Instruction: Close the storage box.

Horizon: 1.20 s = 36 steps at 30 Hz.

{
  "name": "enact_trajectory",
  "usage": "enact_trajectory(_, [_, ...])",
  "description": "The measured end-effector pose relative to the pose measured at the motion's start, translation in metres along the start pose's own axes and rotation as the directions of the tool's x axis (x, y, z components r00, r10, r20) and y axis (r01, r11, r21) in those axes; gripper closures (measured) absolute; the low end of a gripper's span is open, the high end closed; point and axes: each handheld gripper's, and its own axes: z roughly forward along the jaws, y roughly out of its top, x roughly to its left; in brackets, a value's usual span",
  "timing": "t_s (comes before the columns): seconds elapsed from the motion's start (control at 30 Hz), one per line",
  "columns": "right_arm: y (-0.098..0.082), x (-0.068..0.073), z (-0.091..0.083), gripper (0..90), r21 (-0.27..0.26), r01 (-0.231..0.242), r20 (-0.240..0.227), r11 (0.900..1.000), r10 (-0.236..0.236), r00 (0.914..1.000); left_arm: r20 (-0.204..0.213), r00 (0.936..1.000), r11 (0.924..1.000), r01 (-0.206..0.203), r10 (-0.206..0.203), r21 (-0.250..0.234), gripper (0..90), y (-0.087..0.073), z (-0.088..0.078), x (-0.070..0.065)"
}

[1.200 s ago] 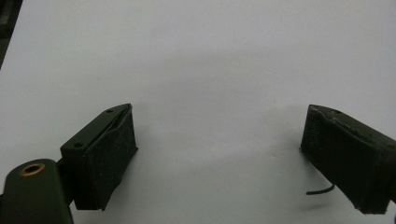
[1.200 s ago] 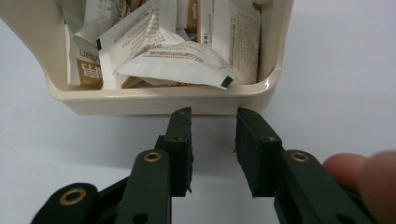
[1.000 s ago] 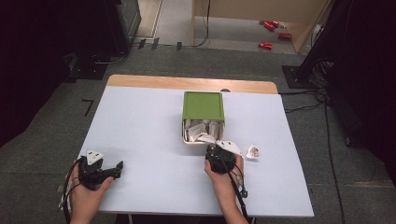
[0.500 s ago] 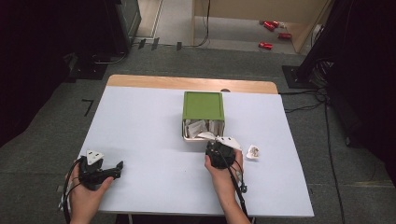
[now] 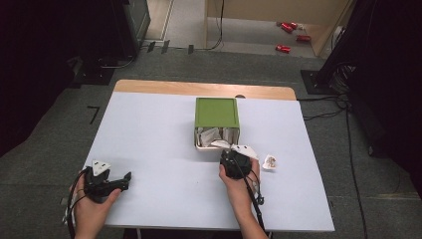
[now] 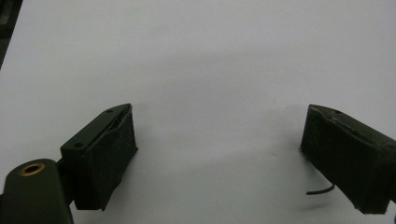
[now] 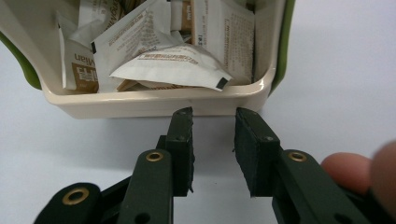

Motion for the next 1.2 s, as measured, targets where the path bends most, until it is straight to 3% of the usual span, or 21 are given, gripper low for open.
enact_trajectory(0.73, [0.001,-0.029,-0.027,67.5,-0.044,0.006,0.023,0.999,-0.005,0.9997,-0.001,1.0,1.0,-0.001,0.001,0.0,10.7,0.0,0.0,0.0])
enact_trajectory(1.2, [-0.002,-0.059,-0.048,66.6,-0.071,0.008,0.065,0.997,-0.003,0.9979,-0.001,1.0,1.0,-0.001,0.001,0.0,10.7,0.0,0.0,0.0])
